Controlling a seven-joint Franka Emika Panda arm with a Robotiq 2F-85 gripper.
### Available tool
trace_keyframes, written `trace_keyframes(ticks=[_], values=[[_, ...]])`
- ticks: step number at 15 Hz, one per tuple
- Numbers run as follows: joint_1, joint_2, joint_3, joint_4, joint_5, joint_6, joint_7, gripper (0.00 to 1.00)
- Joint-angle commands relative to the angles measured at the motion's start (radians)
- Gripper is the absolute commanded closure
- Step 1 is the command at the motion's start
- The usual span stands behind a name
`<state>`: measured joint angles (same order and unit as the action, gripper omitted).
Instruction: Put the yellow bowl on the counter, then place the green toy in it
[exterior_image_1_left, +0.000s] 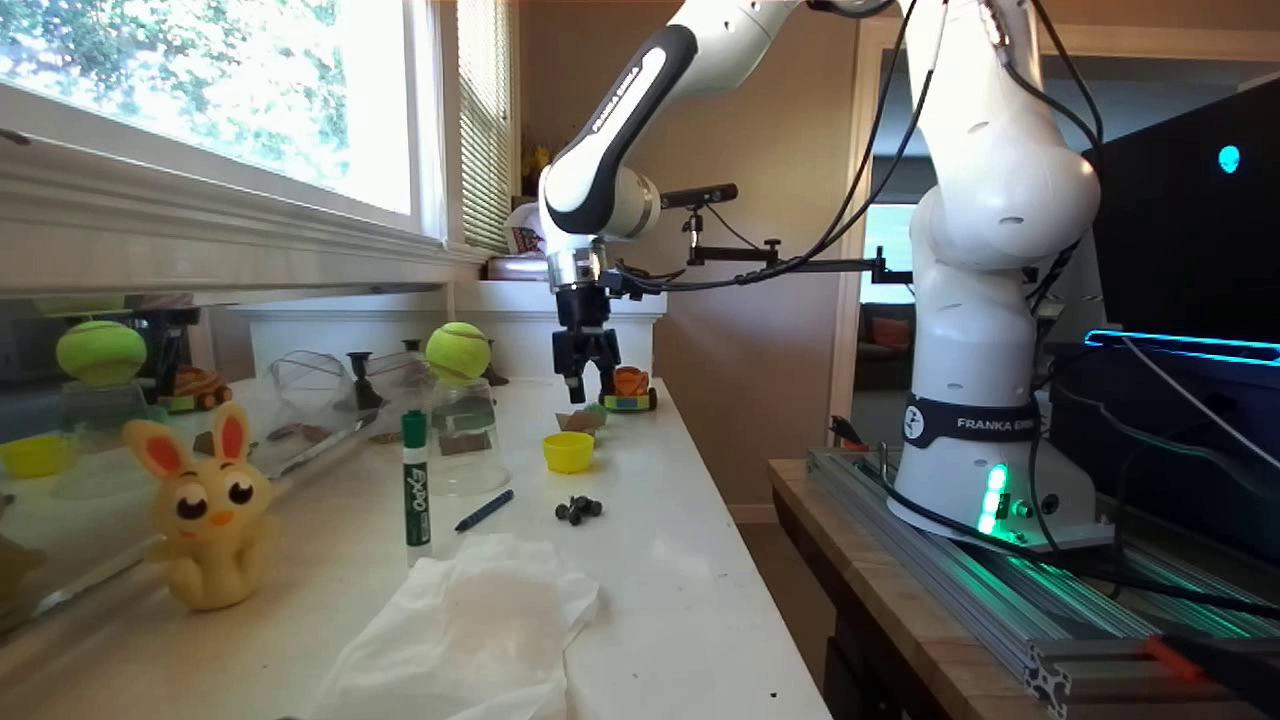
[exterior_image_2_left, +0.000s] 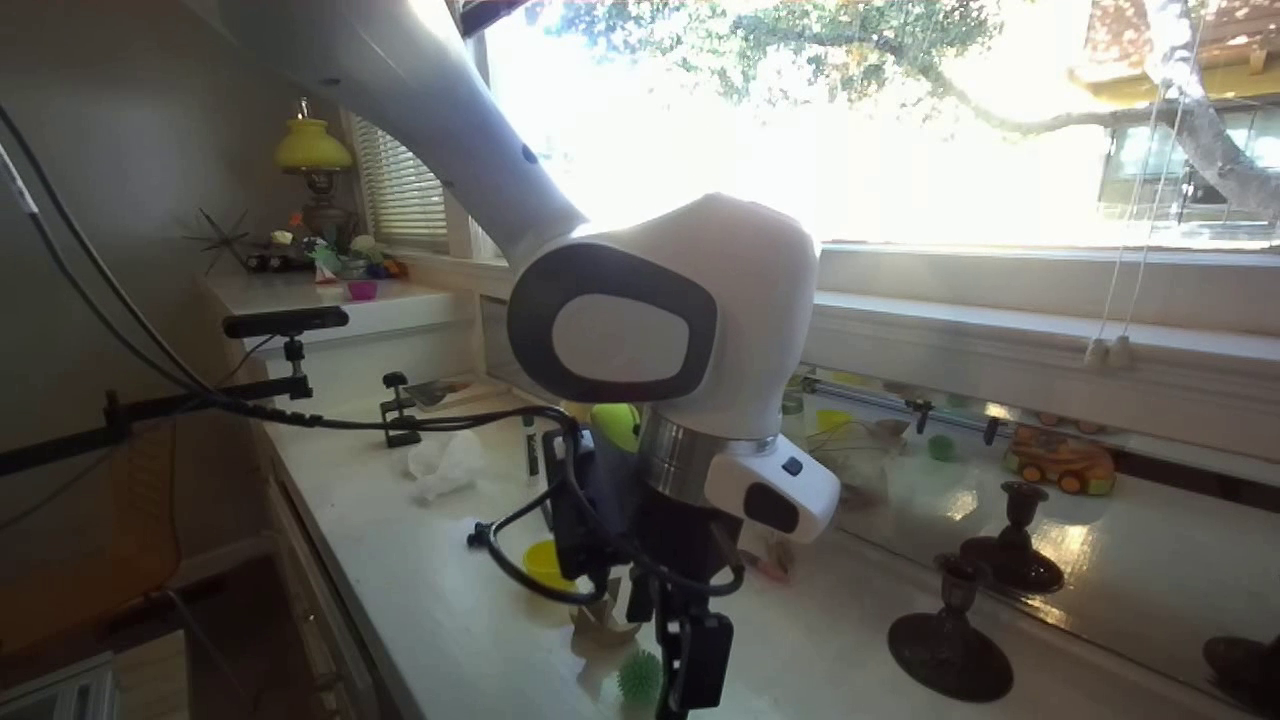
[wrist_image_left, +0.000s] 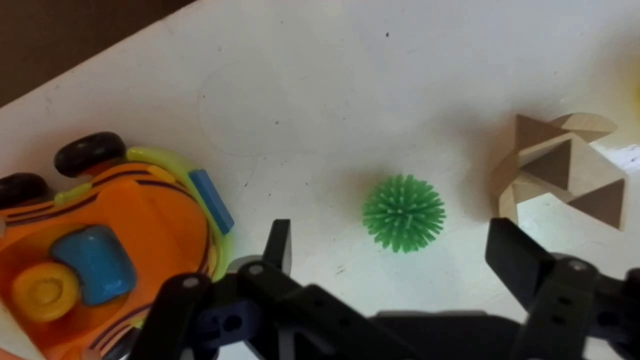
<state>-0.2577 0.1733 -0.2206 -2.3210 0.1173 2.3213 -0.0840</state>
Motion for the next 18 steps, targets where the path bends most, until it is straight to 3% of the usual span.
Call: trace_keyframes(ticks=[1,18], values=[[-0.003,0.021,0.008,0.022,0.034,-0.002,-0.010,0.00],[-0.001,0.034,0.011,0.027,0.037,-0.031,0.041,0.00]])
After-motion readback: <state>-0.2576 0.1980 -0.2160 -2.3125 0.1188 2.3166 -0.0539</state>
